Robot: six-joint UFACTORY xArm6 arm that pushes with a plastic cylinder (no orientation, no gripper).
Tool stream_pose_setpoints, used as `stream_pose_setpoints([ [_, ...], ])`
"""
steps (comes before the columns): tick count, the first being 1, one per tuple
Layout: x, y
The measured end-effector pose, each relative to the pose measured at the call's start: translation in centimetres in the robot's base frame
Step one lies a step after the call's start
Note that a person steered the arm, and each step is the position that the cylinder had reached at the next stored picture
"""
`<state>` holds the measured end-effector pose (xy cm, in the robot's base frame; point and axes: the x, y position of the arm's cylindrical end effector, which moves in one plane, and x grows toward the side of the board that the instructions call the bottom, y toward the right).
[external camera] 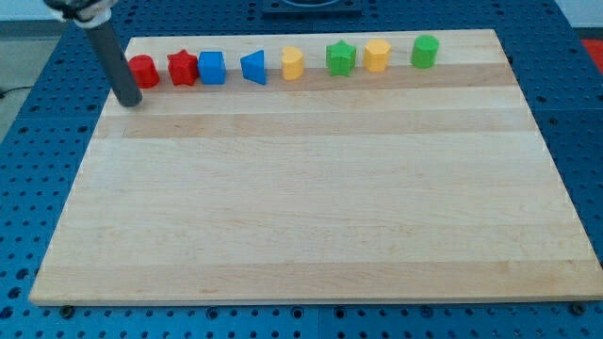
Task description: Push your hand to the bottom side of the board
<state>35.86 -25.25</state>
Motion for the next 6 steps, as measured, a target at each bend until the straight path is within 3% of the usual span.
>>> stream_pose_setpoints([
  [1, 7.0, 5.0],
  [2, 11.2, 8.8],
  [4, 12.6, 9.4],
  [6, 21.8, 11.1],
])
